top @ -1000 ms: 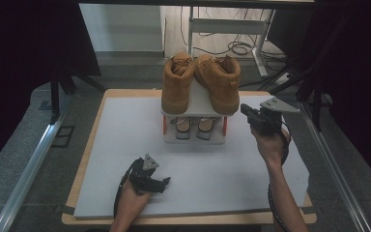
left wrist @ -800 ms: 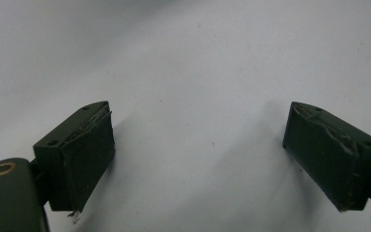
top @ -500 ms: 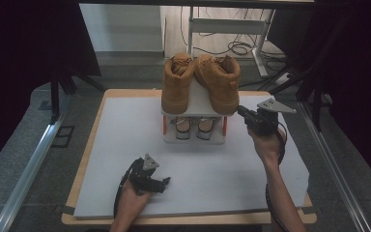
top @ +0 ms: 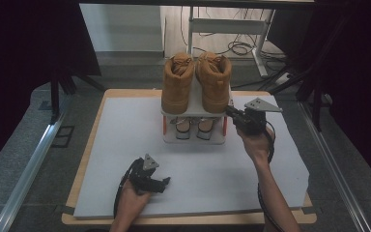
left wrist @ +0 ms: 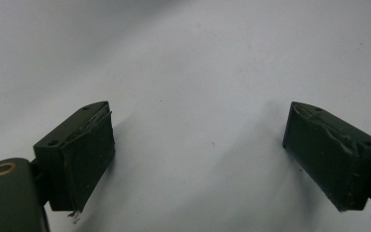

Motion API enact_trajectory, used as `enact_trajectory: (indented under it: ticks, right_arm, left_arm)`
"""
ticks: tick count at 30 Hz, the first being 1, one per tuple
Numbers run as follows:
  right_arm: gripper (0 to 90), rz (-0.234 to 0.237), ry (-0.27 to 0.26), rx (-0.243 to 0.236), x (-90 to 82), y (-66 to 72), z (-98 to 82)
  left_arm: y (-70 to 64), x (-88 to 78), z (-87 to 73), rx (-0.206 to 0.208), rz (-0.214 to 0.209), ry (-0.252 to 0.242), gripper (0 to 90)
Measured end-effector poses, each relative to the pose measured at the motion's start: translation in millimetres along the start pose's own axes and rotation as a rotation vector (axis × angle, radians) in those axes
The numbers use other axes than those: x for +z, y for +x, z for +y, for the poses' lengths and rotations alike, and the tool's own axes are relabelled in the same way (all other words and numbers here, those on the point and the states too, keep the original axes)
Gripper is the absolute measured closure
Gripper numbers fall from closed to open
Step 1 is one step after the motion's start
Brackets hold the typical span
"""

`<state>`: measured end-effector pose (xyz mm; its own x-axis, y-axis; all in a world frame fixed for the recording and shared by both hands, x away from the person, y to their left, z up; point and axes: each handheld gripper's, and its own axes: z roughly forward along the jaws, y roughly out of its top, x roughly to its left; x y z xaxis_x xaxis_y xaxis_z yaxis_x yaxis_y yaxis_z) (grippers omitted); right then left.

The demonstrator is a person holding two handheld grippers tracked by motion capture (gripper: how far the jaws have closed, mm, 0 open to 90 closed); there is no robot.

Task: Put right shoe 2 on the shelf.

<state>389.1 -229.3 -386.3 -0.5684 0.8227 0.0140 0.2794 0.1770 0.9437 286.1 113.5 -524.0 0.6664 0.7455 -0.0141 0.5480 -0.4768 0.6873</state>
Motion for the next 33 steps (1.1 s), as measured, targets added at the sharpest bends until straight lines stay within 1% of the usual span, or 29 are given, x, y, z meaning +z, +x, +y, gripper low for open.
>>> enact_trajectory:
  ticks: [2,4,9,15,21,23,24,26,28,33]
  right_arm:
    - [86.7,0.008,0.002,-0.005,3.5,4.0,0.9]
    - [87.0,0.0,0.005,-0.02,7.0,9.0,2.5]
    - [87.6,0.005,0.01,-0.028,14.0,15.5,4.8]
    - [87.5,0.011,0.01,-0.026,18.2,18.7,5.7]
    - [87.1,0.007,0.02,-0.045,20.5,21.4,7.5]
    - [82.2,0.028,0.021,-0.046,20.2,20.0,7.0]
    - [81.6,0.031,0.022,-0.048,20.0,20.3,6.7]
    - [80.5,0.03,0.023,-0.06,20.0,21.1,5.7]
    - [79.4,0.038,0.02,-0.059,19.5,21.4,5.2]
    - [75.4,0.035,0.022,-0.063,18.0,21.6,5.3]
  left_arm:
    - [0.0,0.0,0.0,0.0,0.0,0.0,10.7]
    - [0.0,0.0,0.0,0.0,0.0,0.0,10.7]
    - [0.0,0.0,0.0,0.0,0.0,0.0,10.8]
    - [0.1,0.1,0.0,-0.001,-0.001,0.0,10.8]
    - [-0.1,0.0,-0.1,0.0,0.0,0.0,10.7]
    - [0.0,0.0,-0.1,-0.001,0.0,0.0,10.8]
    - [0.0,0.0,-0.1,0.0,0.0,0.0,10.8]
    - [0.0,0.0,-0.1,0.0,-0.001,0.0,10.8]
    - [0.0,0.0,-0.1,0.0,0.0,0.0,10.8]
    - [0.0,-0.2,0.0,0.0,0.0,0.002,10.8]
